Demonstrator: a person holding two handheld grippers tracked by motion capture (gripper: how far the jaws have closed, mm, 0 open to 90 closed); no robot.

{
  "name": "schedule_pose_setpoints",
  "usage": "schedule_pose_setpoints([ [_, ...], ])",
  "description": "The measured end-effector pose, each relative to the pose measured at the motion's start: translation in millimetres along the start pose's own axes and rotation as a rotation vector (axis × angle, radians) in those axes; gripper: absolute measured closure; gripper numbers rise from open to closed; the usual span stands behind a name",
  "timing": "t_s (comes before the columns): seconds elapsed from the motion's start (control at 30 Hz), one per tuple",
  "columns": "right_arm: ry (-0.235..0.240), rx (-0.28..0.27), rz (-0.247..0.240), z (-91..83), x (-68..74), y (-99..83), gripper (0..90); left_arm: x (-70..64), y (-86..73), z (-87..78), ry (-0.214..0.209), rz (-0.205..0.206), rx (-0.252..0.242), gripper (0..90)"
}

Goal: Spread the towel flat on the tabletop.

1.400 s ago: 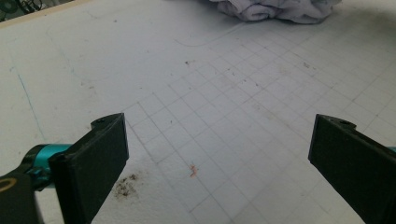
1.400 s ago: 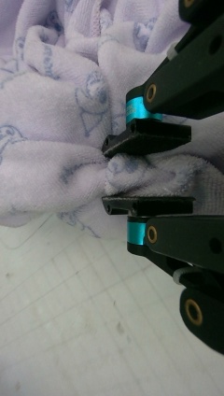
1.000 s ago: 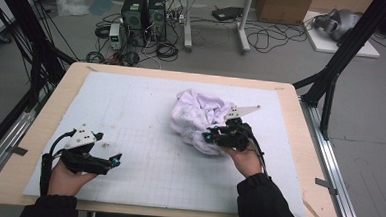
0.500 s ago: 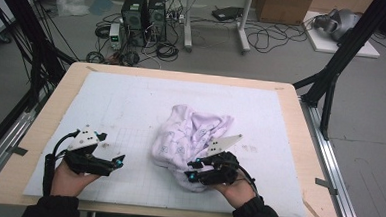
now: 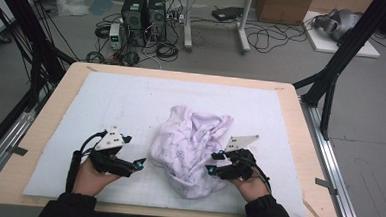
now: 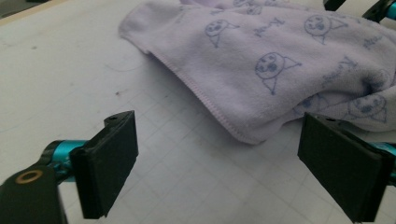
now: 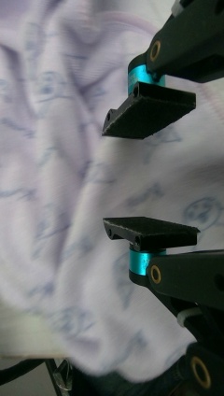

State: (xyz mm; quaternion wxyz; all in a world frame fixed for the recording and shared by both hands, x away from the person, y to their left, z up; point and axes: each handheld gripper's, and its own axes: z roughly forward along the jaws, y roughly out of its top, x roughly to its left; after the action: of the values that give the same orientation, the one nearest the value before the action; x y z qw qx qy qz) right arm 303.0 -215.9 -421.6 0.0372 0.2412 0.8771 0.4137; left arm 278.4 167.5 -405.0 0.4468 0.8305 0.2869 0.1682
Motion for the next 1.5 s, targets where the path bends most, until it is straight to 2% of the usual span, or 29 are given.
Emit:
schedule_pose_setpoints([
  [0.1,-0.003,0.04,-0.016,2.8,-1.1,-8.9,48.8,-2.1,3.3,9.6,-0.023,0.01,0.009,16.8],
  [0.13,-0.007,0.051,-0.03,3.9,0.0,-10.5,48.8,-3.9,7.3,19.5,-0.059,0.021,0.018,19.9],
  [0.17,-0.01,0.063,-0.038,4.9,1.4,-11.9,49.0,-3.9,7.3,19.5,-0.059,0.021,0.018,24.6],
  [0.2,-0.014,0.076,-0.049,6.1,1.9,-13.4,49.2,-5.1,9.2,24.4,-0.08,0.025,0.027,28.7],
  [0.23,-0.014,0.076,-0.049,6.1,1.9,-13.4,49.2,-6.7,10.9,29.5,-0.092,0.037,0.035,28.7],
  [0.27,-0.004,0.084,-0.053,9.0,1.9,-16.2,50.2,-7.9,12.5,34.3,-0.095,0.053,0.046,34.3],
  [0.3,0.0,0.083,-0.048,9.9,1.5,-17.0,50.8,-9.6,13.9,43.1,-0.11,0.059,0.058,37.2],
  [0.33,0.001,0.076,-0.054,10.5,1.3,-17.6,50.8,-9.6,13.9,43.1,-0.11,0.059,0.058,40.1],
  [0.4,0.001,0.069,-0.038,10.7,1.5,-18.5,56.1,-10.5,13.9,51.0,-0.128,0.071,0.079,49.7],
  [0.43,0.001,0.069,-0.038,10.7,1.5,-18.5,56.1,-11.1,13.5,54.6,-0.134,0.077,0.098,49.7],
  [0.47,0.003,0.066,-0.035,10.5,0.2,-18.8,63.8,-12.3,12.9,58.2,-0.147,0.077,0.112,59.0],
  [0.5,0.009,0.06,-0.026,10.5,-1.5,-19.0,68.7,-14.0,12.0,61.4,-0.154,0.09,0.126,64.2],
  [0.53,0.009,0.06,-0.026,10.5,-1.5,-19.0,68.7,-15.1,11.5,63.8,-0.151,0.109,0.145,64.2],
  [0.57,0.056,0.056,-0.012,11.4,-3.8,-19.5,78.5,-15.7,11.2,65.3,-0.152,0.109,0.156,75.0],
  [0.63,0.062,0.06,-0.013,11.5,-3.1,-19.1,80.3,-15.0,11.6,64.3,-0.149,0.104,0.162,78.0],
  [0.67,0.06,0.06,-0.035,11.7,-2.4,-18.2,82.0,-14.3,11.3,63.0,-0.15,0.093,0.156,81.2],
  [0.73,0.059,0.066,-0.035,11.1,-1.3,-17.7,82.5,-11.8,11.8,57.4,-0.148,0.075,0.155,81.6],
  [0.77,0.055,0.071,-0.042,8.4,0.3,-15.8,83.2,-10.9,12.2,48.4,-0.134,0.065,0.13,82.1],
  [0.8,0.054,0.061,-0.052,6.1,1.2,-14.5,83.3,-10.9,12.2,48.4,-0.134,0.065,0.13,82.3],
  [0.93,0.069,0.031,-0.059,-5.5,7.9,-9.9,83.3,-6.9,10.1,23.6,-0.125,0.067,0.111,82.8],
  [1.07,0.085,0.02,-0.066,-11.3,15.4,-9.7,83.3,-5.9,0.8,-1.0,-0.127,0.065,0.103,82.9],
  [1.1,0.095,0.026,-0.079,-13.5,24.7,-10.0,83.3,-6.7,-1.6,-7.7,-0.123,0.07,0.109,83.0],
  [1.13,0.095,0.026,-0.079,-13.5,24.7,-10.0,83.3,-8.1,-4.1,-14.2,-0.117,0.074,0.109,83.0],
  [1.17,0.108,0.027,-0.097,-16.7,34.8,-10.5,83.4,-10.6,-9.3,-26.9,-0.115,0.071,0.107,83.1],
  [1.2,0.108,0.027,-0.097,-16.7,34.8,-10.5,83.4,-10.6,-9.3,-26.9,-0.115,0.071,0.107,83.1],
  [1.33,0.145,0.035,-0.1,-20.9,53.1,-15.6,83.5,-15.6,-20.7,-47.3,-0.112,0.062,0.108,83.4],
  [1.43,0.19,0.066,-0.112,-19.0,73.0,-21.5,82.5,-17.4,-29.3,-54.4,-0.114,0.06,0.117,82.9],
  [1.47,0.196,0.063,-0.11,-19.7,75.2,-21.2,80.7,-16.7,-31.4,-55.9,-0.125,0.057,0.117,79.3],
  [1.5,0.209,0.047,-0.105,-21.1,75.7,-20.0,77.4,-15.9,-32.4,-57.3,-0.125,0.052,0.107,70.8],
])
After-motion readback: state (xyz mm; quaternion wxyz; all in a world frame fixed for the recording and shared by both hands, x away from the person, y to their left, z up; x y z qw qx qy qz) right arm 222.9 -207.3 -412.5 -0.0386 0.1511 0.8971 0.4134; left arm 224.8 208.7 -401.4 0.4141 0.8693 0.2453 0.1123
